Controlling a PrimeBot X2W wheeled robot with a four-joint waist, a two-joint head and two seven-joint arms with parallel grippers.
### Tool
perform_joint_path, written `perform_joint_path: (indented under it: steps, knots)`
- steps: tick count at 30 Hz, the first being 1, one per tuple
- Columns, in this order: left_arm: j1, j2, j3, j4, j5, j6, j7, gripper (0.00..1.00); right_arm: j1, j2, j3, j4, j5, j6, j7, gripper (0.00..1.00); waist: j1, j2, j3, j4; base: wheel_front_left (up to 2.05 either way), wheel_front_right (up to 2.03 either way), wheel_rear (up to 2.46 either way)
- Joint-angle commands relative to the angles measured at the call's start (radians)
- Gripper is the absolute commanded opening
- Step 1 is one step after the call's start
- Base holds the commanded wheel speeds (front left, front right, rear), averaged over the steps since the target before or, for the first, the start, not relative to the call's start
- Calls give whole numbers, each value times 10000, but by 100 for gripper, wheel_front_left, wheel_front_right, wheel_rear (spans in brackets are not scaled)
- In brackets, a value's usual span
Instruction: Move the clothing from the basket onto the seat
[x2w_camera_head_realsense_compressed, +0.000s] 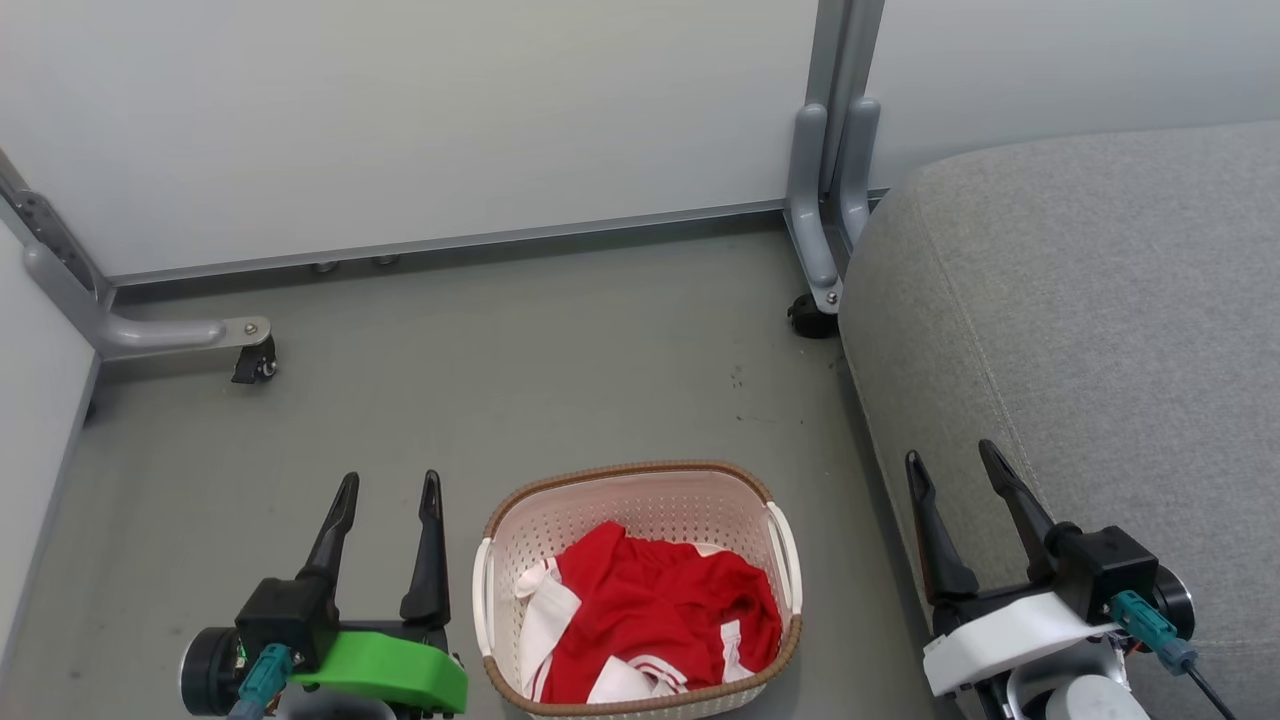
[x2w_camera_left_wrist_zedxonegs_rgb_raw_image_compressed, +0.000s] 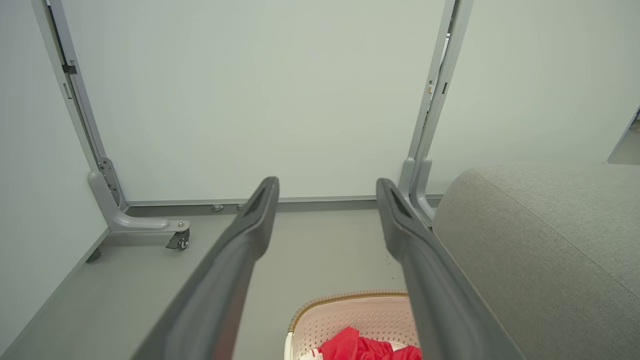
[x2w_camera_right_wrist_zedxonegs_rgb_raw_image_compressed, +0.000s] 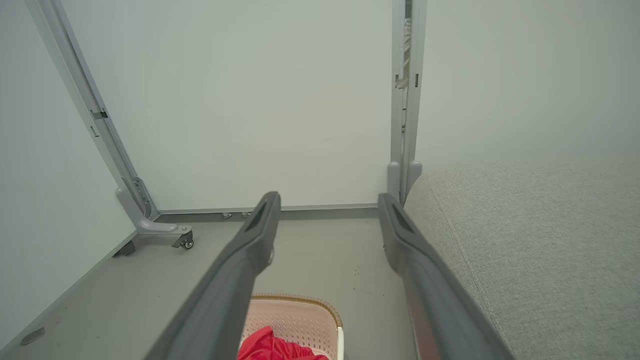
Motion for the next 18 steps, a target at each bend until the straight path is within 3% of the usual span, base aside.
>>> perform_joint_path:
  steps: [1,12,18]
  knots:
    - [86,67,-14,7,110,-15,-37,100,65,-19,-14,2,-24,1,-31,100,0,0,-7,5,0,0,0]
    - [76,66,-144,172,403,50,-36,100,-80,-17,-21,-11,-108,1,-31,100,0,0,286,-21,0,0,0]
    - [-561,61,-529,496,833,-124,-23,100,-588,-34,-241,-110,-149,1,-31,100,0,0,1442,-115,0,0,0]
